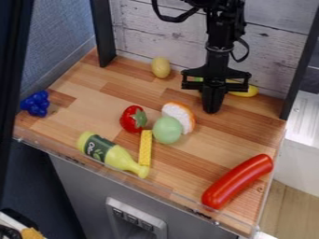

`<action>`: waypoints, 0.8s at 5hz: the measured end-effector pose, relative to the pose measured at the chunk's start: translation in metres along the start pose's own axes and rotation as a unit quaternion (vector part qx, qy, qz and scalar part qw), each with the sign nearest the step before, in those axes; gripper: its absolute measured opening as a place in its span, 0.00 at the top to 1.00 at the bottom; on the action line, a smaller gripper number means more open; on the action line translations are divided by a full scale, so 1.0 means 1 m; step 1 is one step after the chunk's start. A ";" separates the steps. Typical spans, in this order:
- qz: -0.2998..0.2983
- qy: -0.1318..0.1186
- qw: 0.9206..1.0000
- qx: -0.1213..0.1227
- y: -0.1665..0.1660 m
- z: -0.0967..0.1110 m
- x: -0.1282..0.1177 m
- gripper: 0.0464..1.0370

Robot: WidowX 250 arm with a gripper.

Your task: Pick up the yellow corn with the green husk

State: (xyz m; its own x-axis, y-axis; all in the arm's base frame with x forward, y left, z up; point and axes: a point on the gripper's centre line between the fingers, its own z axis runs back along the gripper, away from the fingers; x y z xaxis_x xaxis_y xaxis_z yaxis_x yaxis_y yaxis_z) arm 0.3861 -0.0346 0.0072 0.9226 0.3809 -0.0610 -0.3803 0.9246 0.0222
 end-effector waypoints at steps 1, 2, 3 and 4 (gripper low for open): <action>-0.022 -0.002 1.000 0.000 -0.001 0.001 0.003 0.99; -0.034 -0.001 0.999 0.001 -0.002 0.002 0.006 0.99; -0.099 0.023 0.995 0.013 0.003 0.008 0.002 0.99; -0.185 0.036 0.982 0.017 0.007 0.032 0.006 0.99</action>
State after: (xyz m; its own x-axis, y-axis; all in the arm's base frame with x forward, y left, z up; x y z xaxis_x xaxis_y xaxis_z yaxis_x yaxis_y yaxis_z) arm 0.3912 -0.0255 0.0389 0.9898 0.0192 -0.1411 -0.0168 0.9997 0.0181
